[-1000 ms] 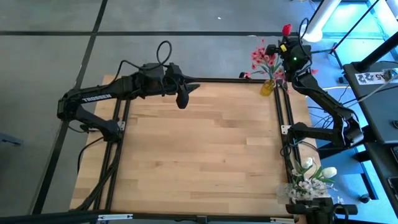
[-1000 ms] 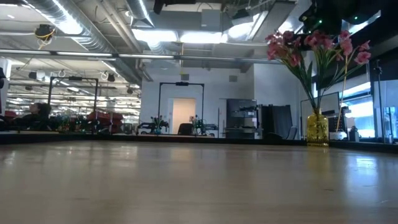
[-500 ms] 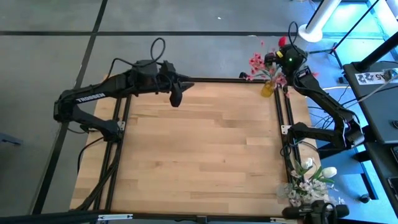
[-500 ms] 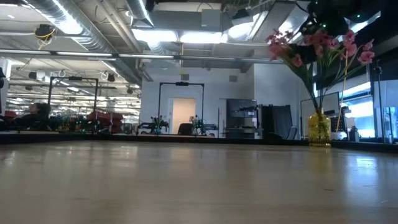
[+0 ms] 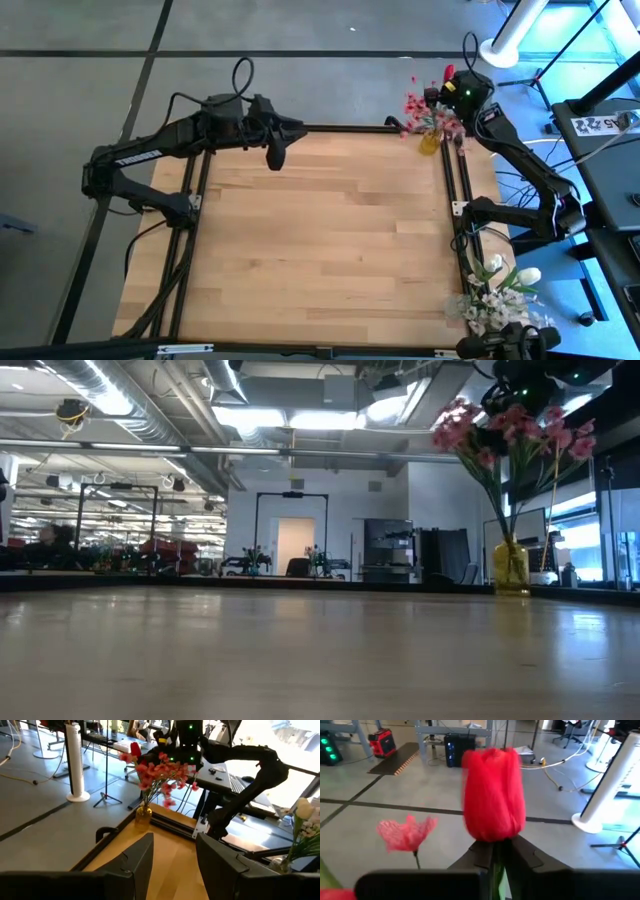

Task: Sort flowers into vase by color
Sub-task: Put the red flower into the yellow vase

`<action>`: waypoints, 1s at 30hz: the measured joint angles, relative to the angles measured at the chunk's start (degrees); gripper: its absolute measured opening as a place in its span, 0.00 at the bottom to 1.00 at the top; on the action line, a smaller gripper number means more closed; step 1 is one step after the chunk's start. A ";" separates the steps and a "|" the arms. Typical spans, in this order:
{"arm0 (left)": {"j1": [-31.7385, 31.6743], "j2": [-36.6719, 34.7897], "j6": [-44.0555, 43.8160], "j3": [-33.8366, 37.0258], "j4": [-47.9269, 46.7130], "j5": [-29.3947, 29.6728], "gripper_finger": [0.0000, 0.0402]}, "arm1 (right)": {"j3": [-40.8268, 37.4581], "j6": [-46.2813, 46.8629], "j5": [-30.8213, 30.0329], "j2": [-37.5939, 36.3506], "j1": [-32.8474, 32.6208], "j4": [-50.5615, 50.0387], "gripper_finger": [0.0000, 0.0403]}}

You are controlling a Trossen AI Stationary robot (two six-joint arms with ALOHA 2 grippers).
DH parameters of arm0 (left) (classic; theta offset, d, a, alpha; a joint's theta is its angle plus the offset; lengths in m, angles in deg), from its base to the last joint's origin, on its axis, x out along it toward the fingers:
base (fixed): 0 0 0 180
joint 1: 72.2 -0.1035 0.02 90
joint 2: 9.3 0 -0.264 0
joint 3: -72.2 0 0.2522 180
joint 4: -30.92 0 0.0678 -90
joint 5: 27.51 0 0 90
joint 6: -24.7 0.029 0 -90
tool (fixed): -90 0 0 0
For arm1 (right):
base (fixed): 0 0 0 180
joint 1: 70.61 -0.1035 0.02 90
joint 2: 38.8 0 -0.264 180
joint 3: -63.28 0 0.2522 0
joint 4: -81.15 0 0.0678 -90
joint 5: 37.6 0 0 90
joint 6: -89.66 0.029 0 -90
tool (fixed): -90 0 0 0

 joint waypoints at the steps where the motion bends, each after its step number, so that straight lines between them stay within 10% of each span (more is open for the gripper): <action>1: 0.00 -0.04 -0.01 0.00 0.05 0.00 0.36 | 0.51 0.07 0.58 0.00 0.28 -0.70 0.11; 10: 0.00 0.02 0.13 0.00 0.25 0.00 0.36 | 3.57 1.47 2.50 0.00 0.61 -2.04 0.33; 30: 0.11 0.02 0.15 0.00 0.32 0.01 0.36 | 8.71 4.29 6.03 1.05 0.70 -10.12 0.34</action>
